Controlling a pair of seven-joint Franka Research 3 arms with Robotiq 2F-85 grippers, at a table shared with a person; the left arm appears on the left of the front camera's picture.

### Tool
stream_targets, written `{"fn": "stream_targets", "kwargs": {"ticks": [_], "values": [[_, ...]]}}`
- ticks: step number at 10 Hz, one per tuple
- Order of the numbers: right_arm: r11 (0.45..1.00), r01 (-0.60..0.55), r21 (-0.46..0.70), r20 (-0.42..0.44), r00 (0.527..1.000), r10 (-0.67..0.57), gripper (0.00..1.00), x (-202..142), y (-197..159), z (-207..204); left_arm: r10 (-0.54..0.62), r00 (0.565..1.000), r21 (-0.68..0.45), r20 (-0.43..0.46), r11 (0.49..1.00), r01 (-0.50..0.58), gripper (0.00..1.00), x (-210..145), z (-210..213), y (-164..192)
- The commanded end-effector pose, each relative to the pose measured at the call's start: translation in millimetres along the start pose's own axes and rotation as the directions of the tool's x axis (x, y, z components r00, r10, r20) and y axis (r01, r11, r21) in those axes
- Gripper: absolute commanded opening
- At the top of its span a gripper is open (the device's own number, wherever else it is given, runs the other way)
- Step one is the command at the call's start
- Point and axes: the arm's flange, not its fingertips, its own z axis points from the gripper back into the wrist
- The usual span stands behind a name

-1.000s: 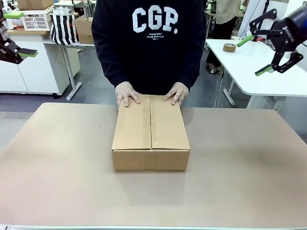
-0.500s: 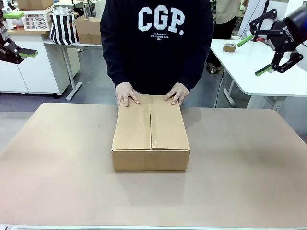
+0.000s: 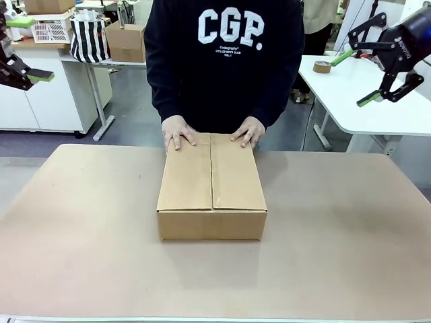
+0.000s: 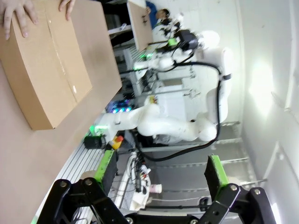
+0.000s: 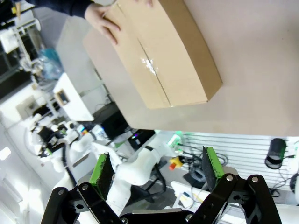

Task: Pack the gift set into the box.
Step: Press and hold the closed box until the human finishes sealing it.

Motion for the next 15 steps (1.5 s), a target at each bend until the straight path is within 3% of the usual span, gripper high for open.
{"fn": "stream_targets", "kwargs": {"ticks": [1,2,3,4,5,6,7,8,9,10,11,12,13,14,15], "values": [[0.978,-0.171,-0.115,0.044,0.983,0.177,1.00,14,41,-15,-0.142,0.978,0.130,-0.150,0.978,0.162,1.00,22,-28,-10],[0.948,-0.286,-0.139,0.094,0.949,0.300,1.00,13,58,-24,-0.262,0.941,0.190,-0.215,0.934,0.303,1.00,33,-48,-16],[0.859,-0.496,-0.129,0.104,0.855,0.509,1.00,8,75,-37,-0.403,0.862,0.132,-0.308,0.879,0.458,1.00,42,-73,-19],[0.742,-0.651,-0.160,0.200,0.715,0.670,1.00,-2,88,-48,-0.541,0.775,0.143,-0.325,0.782,0.606,1.00,49,-95,-23],[0.438,-0.895,-0.085,0.295,0.397,0.869,1.00,-22,98,-59,-0.766,0.575,0.047,-0.287,0.588,0.808,1.00,45,-124,-29],[0.060,-0.992,0.113,0.334,0.095,0.938,1.00,-43,101,-65,-0.892,0.409,-0.041,-0.193,0.424,0.905,1.00,36,-147,-34],[-0.189,-0.942,0.278,0.378,-0.074,0.923,1.00,-50,98,-60,-0.943,0.324,-0.141,-0.076,0.332,0.933,1.00,27,-164,-42],[-0.301,-0.916,0.264,0.381,-0.187,0.905,1.00,-58,91,-57,-0.949,0.315,-0.235,-0.018,0.310,0.921,1.00,20,-172,-51],[-0.655,-0.696,0.294,0.324,-0.573,0.753,1.00,-73,69,-50,-0.948,0.319,-0.258,-0.021,0.313,0.914,1.00,15,-173,-58],[-0.832,-0.455,0.318,0.381,-0.742,0.552,1.00,-69,49,-36,-0.942,0.334,-0.256,-0.023,0.328,0.909,1.00,15,-169,-59],[-0.852,-0.376,0.365,0.512,-0.683,0.521,1.00,-55,37,-22,-0.930,0.367,-0.254,-0.030,0.363,0.897,1.00,19,-165,-55],[-0.813,-0.404,0.419,0.646,-0.497,0.580,1.00,-39,35,-16,-0.905,0.424,-0.225,-0.023,0.418,0.880,1.00,24,-161,-48],[-0.011,-1.000,-0.021,0.023,-0.011,1.000,1.00,-76,60,-36,-0.790,0.607,-0.150,-0.088,0.613,0.776,1.00,35,-158,-38],[-0.011,-1.000,-0.021,0.023,-0.011,1.000,1.00,-76,60,-36,-0.935,0.354,-0.241,-0.031,0.351,0.905,1.00,14,-172,-58],[-0.011,-1.000,-0.021,0.023,-0.011,1.000,1.00,-76,60,-36,-0.935,0.354,-0.241,-0.031,0.351,0.905,1.00,14,-172,-58]]}}
